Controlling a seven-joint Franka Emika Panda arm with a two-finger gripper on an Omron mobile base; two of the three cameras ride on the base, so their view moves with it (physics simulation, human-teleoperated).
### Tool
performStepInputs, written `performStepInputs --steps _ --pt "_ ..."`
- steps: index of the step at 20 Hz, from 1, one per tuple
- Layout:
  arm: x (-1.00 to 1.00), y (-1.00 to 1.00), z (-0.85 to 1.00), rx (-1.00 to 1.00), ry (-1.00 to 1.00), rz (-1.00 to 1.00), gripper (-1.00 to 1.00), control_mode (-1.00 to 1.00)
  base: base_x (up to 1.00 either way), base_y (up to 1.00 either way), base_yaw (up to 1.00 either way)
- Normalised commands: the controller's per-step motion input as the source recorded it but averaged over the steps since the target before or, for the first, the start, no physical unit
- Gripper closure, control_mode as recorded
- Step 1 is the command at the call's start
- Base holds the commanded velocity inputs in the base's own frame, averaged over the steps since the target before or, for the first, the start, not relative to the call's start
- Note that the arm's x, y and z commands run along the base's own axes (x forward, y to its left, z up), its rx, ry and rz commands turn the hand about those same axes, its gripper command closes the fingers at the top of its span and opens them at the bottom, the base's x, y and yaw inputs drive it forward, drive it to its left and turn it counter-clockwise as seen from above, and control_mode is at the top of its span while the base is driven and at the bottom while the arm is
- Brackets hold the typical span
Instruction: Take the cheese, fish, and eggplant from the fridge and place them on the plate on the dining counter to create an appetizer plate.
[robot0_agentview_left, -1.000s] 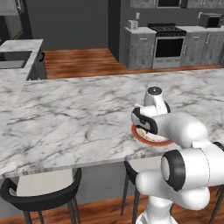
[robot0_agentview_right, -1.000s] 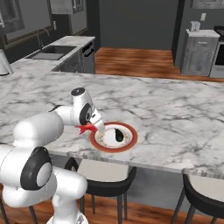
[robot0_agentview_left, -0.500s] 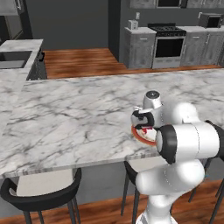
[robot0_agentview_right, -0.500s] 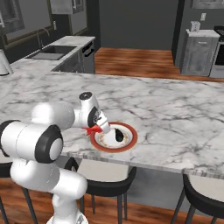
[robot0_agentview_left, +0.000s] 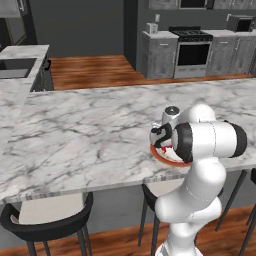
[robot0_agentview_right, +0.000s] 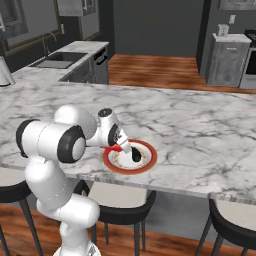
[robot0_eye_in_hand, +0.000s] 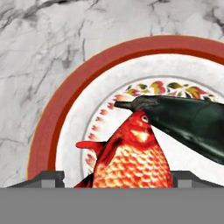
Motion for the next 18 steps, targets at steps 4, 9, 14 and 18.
performStepInputs --steps 4,9,14,18 --pt "0.18 -0.04 -0.09 0.0 0.01 -0.01 -1.0 -1.0 0.0 0.0 0.0" --pt "0.03 0.0 0.0 0.0 0.01 -0.05 -1.0 -1.0 0.0 0.0 0.0" --pt "0.0 -0.02 0.0 0.0 0.0 -0.07 -1.0 -1.0 0.0 0.0 0.0" --pt "0.0 -0.09 0.0 0.0 0.0 -0.06 -1.0 -1.0 0.0 0.0 0.0"
